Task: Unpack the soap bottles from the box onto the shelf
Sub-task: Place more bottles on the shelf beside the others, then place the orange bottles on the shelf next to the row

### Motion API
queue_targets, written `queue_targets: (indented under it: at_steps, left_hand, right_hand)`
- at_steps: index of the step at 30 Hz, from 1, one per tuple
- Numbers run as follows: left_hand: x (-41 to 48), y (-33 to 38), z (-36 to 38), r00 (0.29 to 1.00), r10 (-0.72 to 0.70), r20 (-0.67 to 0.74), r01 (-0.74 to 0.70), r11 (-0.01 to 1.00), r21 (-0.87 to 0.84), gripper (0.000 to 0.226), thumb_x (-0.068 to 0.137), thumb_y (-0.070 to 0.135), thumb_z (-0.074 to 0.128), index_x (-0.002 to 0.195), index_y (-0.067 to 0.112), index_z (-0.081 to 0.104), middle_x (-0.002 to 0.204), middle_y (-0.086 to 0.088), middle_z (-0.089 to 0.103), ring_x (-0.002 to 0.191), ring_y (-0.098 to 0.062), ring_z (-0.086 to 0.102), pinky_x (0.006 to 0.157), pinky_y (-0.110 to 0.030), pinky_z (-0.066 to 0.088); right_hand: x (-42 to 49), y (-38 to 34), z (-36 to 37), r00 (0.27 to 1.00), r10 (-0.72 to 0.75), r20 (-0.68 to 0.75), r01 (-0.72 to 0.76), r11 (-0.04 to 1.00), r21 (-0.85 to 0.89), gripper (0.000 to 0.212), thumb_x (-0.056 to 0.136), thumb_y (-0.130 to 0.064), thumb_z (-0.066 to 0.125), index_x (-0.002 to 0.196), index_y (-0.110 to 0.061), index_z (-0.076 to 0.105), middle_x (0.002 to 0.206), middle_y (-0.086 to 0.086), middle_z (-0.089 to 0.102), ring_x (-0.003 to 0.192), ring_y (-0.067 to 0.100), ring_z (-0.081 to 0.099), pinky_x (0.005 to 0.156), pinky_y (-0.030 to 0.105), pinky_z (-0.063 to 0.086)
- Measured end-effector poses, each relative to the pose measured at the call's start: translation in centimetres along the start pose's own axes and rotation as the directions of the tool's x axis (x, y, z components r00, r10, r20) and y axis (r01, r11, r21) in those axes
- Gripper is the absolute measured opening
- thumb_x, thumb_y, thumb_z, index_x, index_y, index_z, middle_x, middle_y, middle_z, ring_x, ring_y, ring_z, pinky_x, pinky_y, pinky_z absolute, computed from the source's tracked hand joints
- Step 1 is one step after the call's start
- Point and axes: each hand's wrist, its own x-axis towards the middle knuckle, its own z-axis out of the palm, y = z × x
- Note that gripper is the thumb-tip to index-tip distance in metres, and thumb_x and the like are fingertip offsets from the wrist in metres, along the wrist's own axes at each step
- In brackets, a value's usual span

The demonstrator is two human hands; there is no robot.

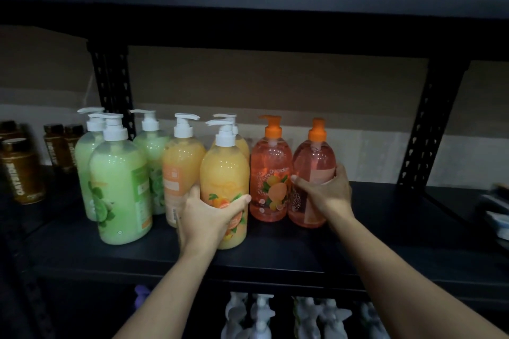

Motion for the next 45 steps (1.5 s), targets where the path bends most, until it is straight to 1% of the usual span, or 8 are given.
queue_targets:
  at_steps: [11,22,26,30,33,37,41,45]
  left_hand:
    - [-0.5,1.0,-0.3,1.0,-0.005,-0.009,0.006,0.99,0.143,0.091,0.048,0.071,0.08,0.116,0.013,0.059,0.119,-0.003,0.042,0.112,-0.027,0.05,0.076,-0.031,0.035]
    - [-0.9,1.3,-0.3,1.0,0.0,-0.003,0.0,0.99,0.143,0.103,0.052,0.07,0.079,0.128,0.01,0.045,0.128,-0.006,0.041,0.12,-0.028,0.045,0.084,-0.041,0.042]
    - [-1.1,1.6,-0.9,0.998,0.018,0.061,-0.029,0.984,0.177,0.106,0.055,0.073,0.076,0.129,0.008,0.037,0.136,-0.008,0.043,0.125,-0.028,0.043,0.081,-0.039,0.039]
    - [-1.7,1.0,-2.0,0.992,0.005,0.129,-0.037,0.968,0.248,0.122,0.056,0.076,0.073,0.147,0.017,0.018,0.151,-0.003,0.032,0.136,-0.028,0.038,0.094,-0.051,0.043]
    - [-3.4,0.2,-3.2,0.997,0.074,0.036,-0.081,0.961,0.263,0.098,0.067,0.072,0.068,0.141,0.019,0.029,0.142,-0.003,0.043,0.125,-0.028,0.049,0.089,-0.051,0.046]
    - [-6.5,0.0,-4.7,0.936,0.343,-0.084,-0.315,0.919,0.238,0.035,0.087,0.042,0.064,0.107,0.016,0.049,0.102,-0.001,0.058,0.092,-0.029,0.06,0.07,-0.039,0.043]
    - [-10.5,-1.6,-4.6,0.867,0.45,0.212,-0.485,0.859,0.161,0.015,0.09,0.029,0.061,0.085,0.017,0.053,0.073,0.006,0.055,0.073,-0.023,0.057,0.062,-0.034,0.043]
    - [-14.8,-4.7,-2.7,0.758,0.373,0.535,-0.532,0.828,0.177,0.014,0.091,0.037,0.058,0.09,0.024,0.053,0.073,0.009,0.054,0.075,-0.016,0.055,0.062,-0.031,0.039]
  right_hand:
    - [-0.9,0.4,0.3,1.0,0.025,-0.007,-0.026,0.997,-0.069,0.103,0.046,-0.057,0.089,0.133,-0.027,0.042,0.127,-0.001,0.056,0.117,0.021,0.056,0.1,0.049,0.049]
    - [-1.4,-0.7,-0.3,0.996,0.056,0.075,-0.049,0.995,-0.092,0.1,0.049,-0.058,0.089,0.133,-0.027,0.044,0.127,-0.003,0.057,0.119,0.02,0.055,0.1,0.045,0.049]
    - [-2.3,-1.2,-0.9,0.992,0.086,0.09,-0.071,0.985,-0.156,0.14,0.038,-0.075,0.083,0.152,-0.025,0.019,0.151,0.004,0.04,0.139,0.028,0.041,0.107,0.053,0.043]
    - [-4.0,-2.3,-2.5,0.997,0.028,0.075,-0.01,0.974,-0.228,0.128,0.062,-0.054,0.087,0.156,-0.018,0.008,0.157,0.012,0.027,0.143,0.032,0.032,0.112,0.049,0.038]
    - [-6.2,-2.8,-3.7,0.993,-0.045,0.108,0.073,0.959,-0.273,0.108,0.074,-0.045,0.082,0.155,-0.017,0.016,0.155,0.01,0.027,0.144,0.027,0.028,0.115,0.042,0.031]
    - [-10.2,-3.8,-5.6,0.984,-0.126,0.125,0.155,0.954,-0.255,0.081,0.082,-0.035,0.076,0.148,-0.021,0.032,0.146,0.004,0.038,0.137,0.019,0.036,0.112,0.033,0.031]
    - [-15.8,-2.1,-8.1,0.976,-0.136,0.173,0.183,0.939,-0.292,0.059,0.086,-0.034,0.071,0.137,-0.023,0.044,0.132,-0.002,0.048,0.127,0.014,0.045,0.105,0.027,0.036]
    - [-21.7,2.4,-9.5,0.977,-0.048,0.209,0.119,0.932,-0.341,0.051,0.088,-0.033,0.07,0.133,-0.021,0.048,0.126,-0.001,0.055,0.118,0.014,0.052,0.099,0.033,0.045]
